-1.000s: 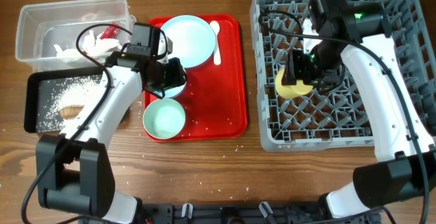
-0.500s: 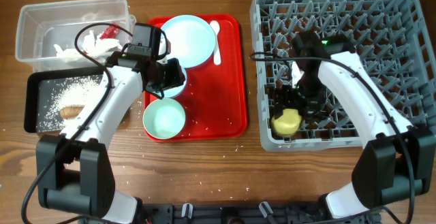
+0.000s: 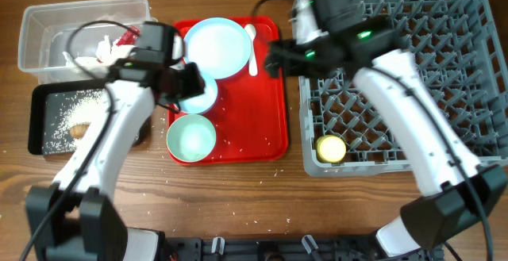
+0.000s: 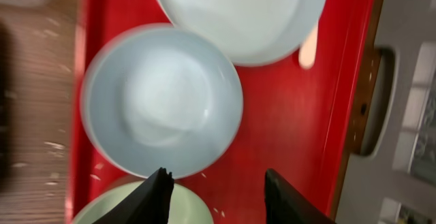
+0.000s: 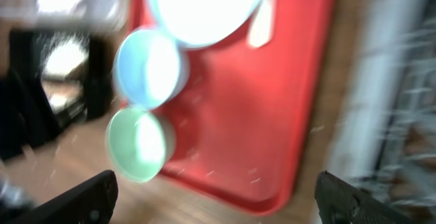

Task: Sort waste into correct bins and load items into the dishwasher rack
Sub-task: 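Grasp the green bowl on the red tray with the right gripper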

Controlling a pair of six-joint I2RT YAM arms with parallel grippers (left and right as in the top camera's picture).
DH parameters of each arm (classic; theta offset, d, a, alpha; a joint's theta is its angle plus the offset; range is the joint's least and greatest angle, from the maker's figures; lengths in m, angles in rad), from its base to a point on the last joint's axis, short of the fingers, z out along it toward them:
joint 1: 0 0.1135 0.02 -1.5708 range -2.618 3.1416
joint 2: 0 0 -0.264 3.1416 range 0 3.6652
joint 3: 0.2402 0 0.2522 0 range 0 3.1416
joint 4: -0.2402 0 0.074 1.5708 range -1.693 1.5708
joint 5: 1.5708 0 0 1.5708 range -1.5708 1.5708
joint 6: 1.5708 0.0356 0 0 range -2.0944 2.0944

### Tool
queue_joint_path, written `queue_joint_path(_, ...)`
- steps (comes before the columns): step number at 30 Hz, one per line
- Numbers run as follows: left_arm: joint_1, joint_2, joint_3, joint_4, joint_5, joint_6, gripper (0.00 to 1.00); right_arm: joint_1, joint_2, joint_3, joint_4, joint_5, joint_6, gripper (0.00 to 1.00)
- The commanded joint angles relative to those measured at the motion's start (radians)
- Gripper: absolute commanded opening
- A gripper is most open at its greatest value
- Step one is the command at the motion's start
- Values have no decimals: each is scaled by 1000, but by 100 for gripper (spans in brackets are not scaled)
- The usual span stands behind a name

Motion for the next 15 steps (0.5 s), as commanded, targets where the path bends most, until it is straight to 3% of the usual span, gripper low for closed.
queue_joint_path(1, 154, -120, 36, -18, -59, 9, 50, 130, 83, -59, 109, -28, 100, 88)
queue_joint_path(5, 341, -140, 35, -71, -61, 121, 54, 249, 226, -78, 214, -29, 125, 78)
queue_joint_path(11, 493, -140, 35, -118, -62, 163, 82, 335, 443, -78, 261, -43, 125, 48)
queue_joint_path(13, 493, -140, 35, -123, -61, 163, 100, 336, 456, -78, 285, -47, 125, 39)
queue_joint_path(15, 493, -140, 35, -124, -61, 163, 100, 339, 457, -80, 301, -42, 126, 29)
